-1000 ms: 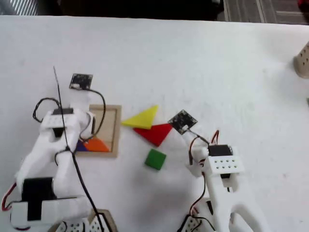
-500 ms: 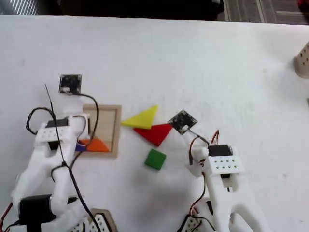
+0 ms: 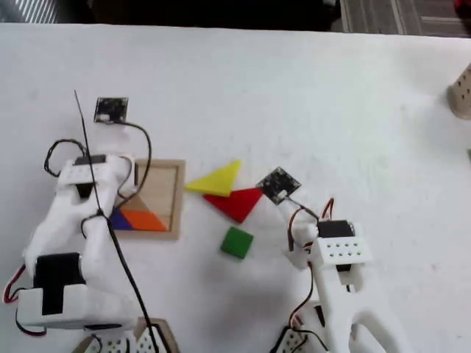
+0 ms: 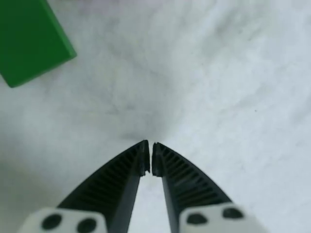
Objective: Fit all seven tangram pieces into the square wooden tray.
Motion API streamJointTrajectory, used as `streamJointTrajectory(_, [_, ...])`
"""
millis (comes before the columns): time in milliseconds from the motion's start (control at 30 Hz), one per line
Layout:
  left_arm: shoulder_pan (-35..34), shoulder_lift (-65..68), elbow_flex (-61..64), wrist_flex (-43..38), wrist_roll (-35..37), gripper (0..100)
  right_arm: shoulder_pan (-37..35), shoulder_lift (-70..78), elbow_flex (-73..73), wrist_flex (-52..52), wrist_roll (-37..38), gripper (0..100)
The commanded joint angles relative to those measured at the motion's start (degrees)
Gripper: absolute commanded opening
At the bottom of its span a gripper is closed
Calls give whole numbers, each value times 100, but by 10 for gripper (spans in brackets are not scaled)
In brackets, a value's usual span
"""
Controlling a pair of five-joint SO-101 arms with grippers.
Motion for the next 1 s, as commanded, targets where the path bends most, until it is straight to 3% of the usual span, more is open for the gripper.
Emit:
streamJointTrajectory(0, [-101, 4, -325, 141, -62, 23, -92, -136, -18, -22, 70, 18])
streamJointTrajectory(433, [-655, -22, -457, 114, 9, 23, -92, -110, -9, -31, 70, 18])
streamJointTrajectory(567, [-646, -31, -756, 176, 589, 23, -101, -110, -9, -40, 70, 18])
streamJointTrajectory(700, [-523, -180, -985, 677, 695, 23, -101, -110, -9, -40, 70, 18])
streamJointTrajectory(833, [-233, -743, -571, 800, 677, 23, -171, -110, -9, -40, 70, 18])
streamJointTrajectory(967, [-4, -1560, 387, 352, 668, 23, -215, -110, -9, -40, 70, 18])
